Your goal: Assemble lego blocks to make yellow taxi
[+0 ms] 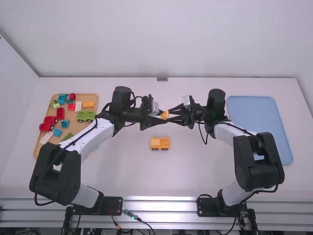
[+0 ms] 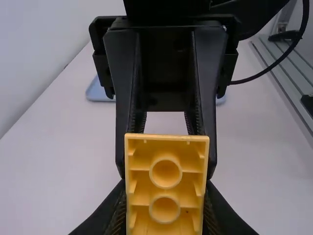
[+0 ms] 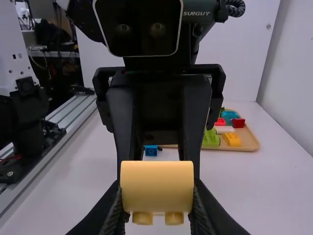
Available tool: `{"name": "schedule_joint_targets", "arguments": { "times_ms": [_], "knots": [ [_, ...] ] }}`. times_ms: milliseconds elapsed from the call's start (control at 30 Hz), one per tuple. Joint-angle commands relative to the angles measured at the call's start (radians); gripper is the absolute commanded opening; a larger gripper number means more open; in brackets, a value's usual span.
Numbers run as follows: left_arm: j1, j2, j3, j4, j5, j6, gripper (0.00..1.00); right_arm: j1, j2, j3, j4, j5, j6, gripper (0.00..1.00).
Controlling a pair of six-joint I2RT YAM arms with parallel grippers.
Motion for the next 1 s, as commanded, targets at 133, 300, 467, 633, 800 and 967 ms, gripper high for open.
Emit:
{"name": "schedule_joint_targets", "arguments": {
  "times_ms": [133,300,467,633,800,967],
  "knots": [
    [0.000,-0.030,-0.008,0.007,0.052,0.000,0.30,0.002,-0.017,-0.006,0.000,0.013,0.008,0.13],
    [0.000,-0.030,-0.008,0.005,0.046,0.000,1.00,0.001,-0.017,-0.006,0.000,0.013,0.008,0.10],
    [0.000,-0.030,-0.008,0.006,0.035,0.000,0.99,0.000,-0.017,-0.006,0.026,0.075,0.103,0.08],
    [0.038,-0.057,-0.008,-0.039,-0.073,-0.020,0.99,-0.053,-0.017,-0.006,0.046,0.089,0.246,0.02],
    [0.103,-0.107,-0.008,-0.097,-0.149,-0.072,0.99,-0.117,-0.018,-0.008,-0.010,0.130,0.272,0.00],
    [0.151,-0.127,-0.008,-0.147,-0.206,-0.059,0.99,-0.107,-0.025,-0.003,-0.198,0.397,0.221,0.00]
  ]
}}
